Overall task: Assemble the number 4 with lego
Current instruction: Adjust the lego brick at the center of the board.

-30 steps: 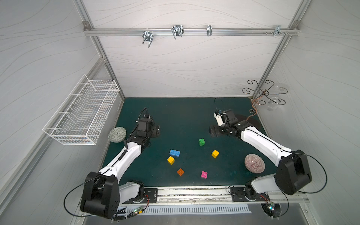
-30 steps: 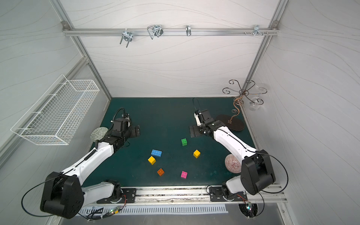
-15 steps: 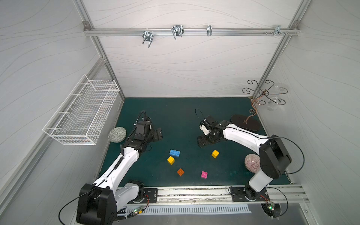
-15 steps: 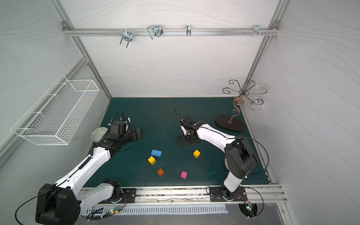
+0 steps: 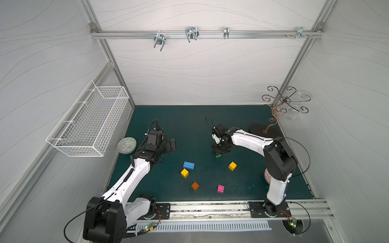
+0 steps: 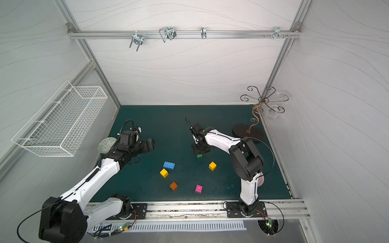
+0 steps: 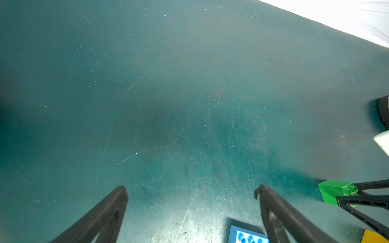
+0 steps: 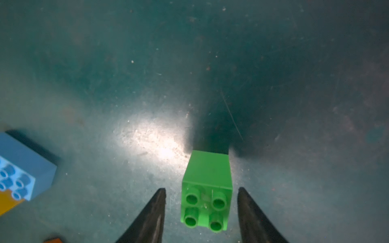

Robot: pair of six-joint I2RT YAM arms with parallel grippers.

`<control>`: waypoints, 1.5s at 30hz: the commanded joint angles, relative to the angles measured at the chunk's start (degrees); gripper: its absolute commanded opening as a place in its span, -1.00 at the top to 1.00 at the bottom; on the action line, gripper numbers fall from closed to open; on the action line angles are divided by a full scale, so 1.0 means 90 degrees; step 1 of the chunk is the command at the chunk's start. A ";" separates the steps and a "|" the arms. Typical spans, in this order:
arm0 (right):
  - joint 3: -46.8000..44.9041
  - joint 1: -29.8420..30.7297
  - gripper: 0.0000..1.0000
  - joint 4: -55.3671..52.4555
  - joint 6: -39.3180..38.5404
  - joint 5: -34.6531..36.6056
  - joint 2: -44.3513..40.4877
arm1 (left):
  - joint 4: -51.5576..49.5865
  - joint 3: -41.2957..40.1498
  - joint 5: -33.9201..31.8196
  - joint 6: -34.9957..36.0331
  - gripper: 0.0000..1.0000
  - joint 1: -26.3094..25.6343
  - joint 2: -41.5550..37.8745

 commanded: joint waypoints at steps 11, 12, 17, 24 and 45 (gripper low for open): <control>0.0114 0.0193 0.62 -0.0532 0.1100 0.0497 0.0287 | 0.0095 0.0154 -0.0041 -0.0095 -0.99 -0.0010 0.0124; 0.0138 0.0214 0.67 -0.0601 0.1246 0.0558 0.0298 | 0.0075 0.0164 -0.0065 -0.0100 -0.99 -0.0010 0.0137; 0.0309 0.0243 0.72 -0.0922 0.1786 0.0672 0.0406 | 0.0014 0.0190 -0.0129 -0.0120 -0.99 -0.0010 0.0149; 0.0312 0.0260 0.64 -0.0997 0.2140 0.0667 0.0406 | -0.0054 0.0197 -0.0246 -0.0153 -0.99 -0.0010 0.0138; 0.0474 0.0275 -0.15 -0.1192 0.2318 0.0609 -0.0064 | -0.0167 0.0213 -0.0381 -0.0236 -0.99 -0.0010 -0.0006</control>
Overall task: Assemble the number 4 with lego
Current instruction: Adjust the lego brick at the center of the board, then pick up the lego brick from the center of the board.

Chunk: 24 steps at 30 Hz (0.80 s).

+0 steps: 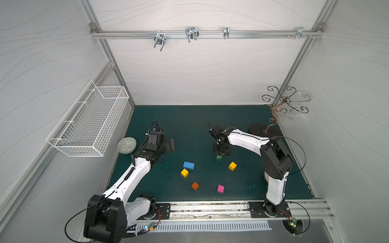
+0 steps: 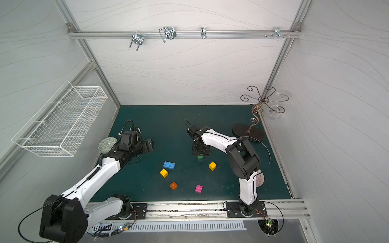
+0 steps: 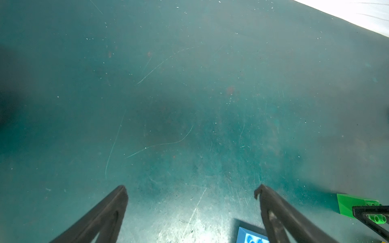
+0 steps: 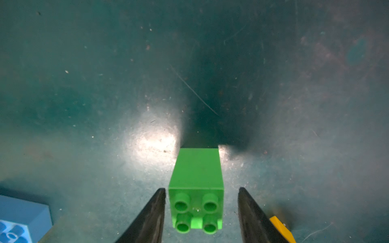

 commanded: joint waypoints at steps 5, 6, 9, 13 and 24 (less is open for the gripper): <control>-0.0133 0.0341 -0.20 -0.0624 0.0406 -0.0108 -0.0931 | -0.0297 0.0239 0.0027 -0.0174 -0.99 -0.0010 -0.0235; -0.0216 0.0471 -0.21 -0.0706 0.0495 -0.0105 -0.1084 | -0.0385 0.0249 0.0104 -0.0218 -0.99 -0.0011 -0.0275; -0.0463 0.0910 -0.24 -0.0979 0.0885 -0.0092 -0.1487 | -0.0531 0.0176 0.0334 -0.0307 -0.99 -0.0020 -0.0443; -0.1036 0.1438 -0.26 -0.1011 0.1732 -0.0327 -0.1938 | -0.0699 0.0159 0.0535 -0.0265 -0.99 -0.0047 -0.0571; -0.2170 0.2492 -0.27 -0.0861 0.3756 -0.0688 -0.2234 | -0.0739 0.0205 0.0668 -0.0342 -0.99 -0.0170 -0.0598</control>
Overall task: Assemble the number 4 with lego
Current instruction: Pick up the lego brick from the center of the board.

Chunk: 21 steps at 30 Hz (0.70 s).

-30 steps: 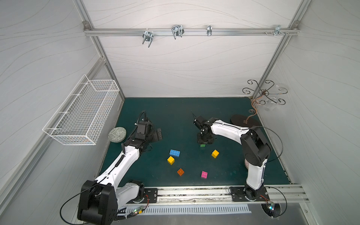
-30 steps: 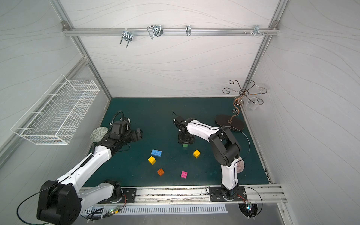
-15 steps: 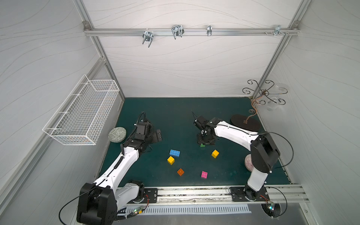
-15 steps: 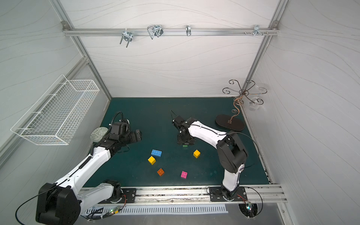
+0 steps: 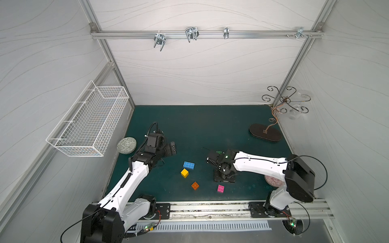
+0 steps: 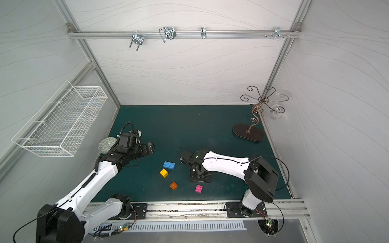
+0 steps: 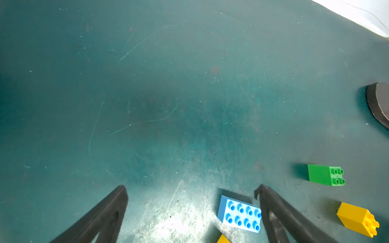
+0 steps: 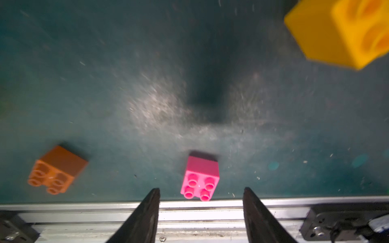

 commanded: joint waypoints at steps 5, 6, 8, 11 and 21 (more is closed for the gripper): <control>-0.0262 0.0088 -0.27 0.0112 0.0712 -0.0426 -0.0016 | -0.0076 0.0180 -0.0027 -0.0097 -0.99 -0.0034 -0.0208; -0.0326 0.0088 -0.27 0.0231 0.0718 -0.0531 0.0038 | -0.0072 0.0186 -0.0046 -0.0105 -0.99 -0.0035 -0.0218; -0.0437 0.0074 -0.26 0.0396 0.0746 -0.0662 0.0102 | -0.0076 0.0179 -0.0073 -0.0097 -0.99 -0.0038 -0.0206; -0.0658 -0.0002 -0.23 0.0643 0.0812 -0.0785 0.0049 | -0.0073 0.0186 -0.0071 -0.0099 -0.99 -0.0035 -0.0155; -0.0847 -0.0117 -0.09 0.0916 0.0762 -0.0960 0.0097 | -0.0048 0.0243 -0.0081 -0.0082 -0.99 -0.0035 0.0087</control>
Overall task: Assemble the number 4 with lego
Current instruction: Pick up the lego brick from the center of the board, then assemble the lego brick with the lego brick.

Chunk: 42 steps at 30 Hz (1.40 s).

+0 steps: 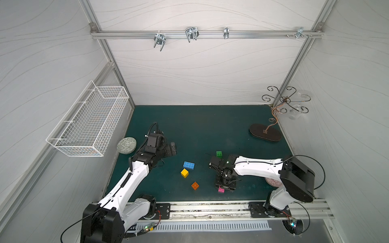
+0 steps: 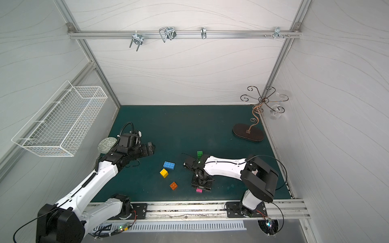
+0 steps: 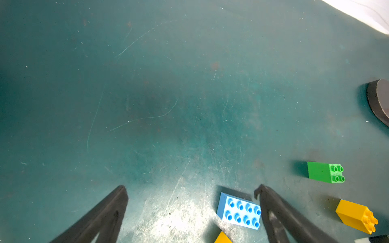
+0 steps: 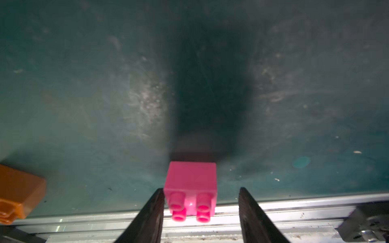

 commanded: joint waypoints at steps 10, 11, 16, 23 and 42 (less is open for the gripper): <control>0.0107 -0.0054 0.20 -0.0067 -0.0045 0.0002 0.0072 | -0.0005 0.0257 -0.0169 -0.0065 -0.99 -0.0036 0.0041; 0.0108 -0.0054 0.23 -0.0075 -0.0044 0.0004 0.0070 | -0.0014 0.0262 -0.0166 -0.0061 -0.99 -0.0041 0.0041; 0.0166 -0.0055 0.33 -0.0067 -0.0093 -0.0004 0.0163 | -0.0022 0.0266 -0.0182 -0.0061 -0.99 -0.0036 0.0041; 0.0333 -0.0073 0.44 -0.0139 -0.0279 0.0046 0.0192 | -0.0050 0.0266 -0.0218 -0.0062 -0.99 -0.0035 0.0040; 0.3062 -0.1915 0.49 -0.2476 -0.4547 0.0546 0.0644 | -0.0066 0.0418 0.0173 0.0230 -0.98 -0.0247 0.0372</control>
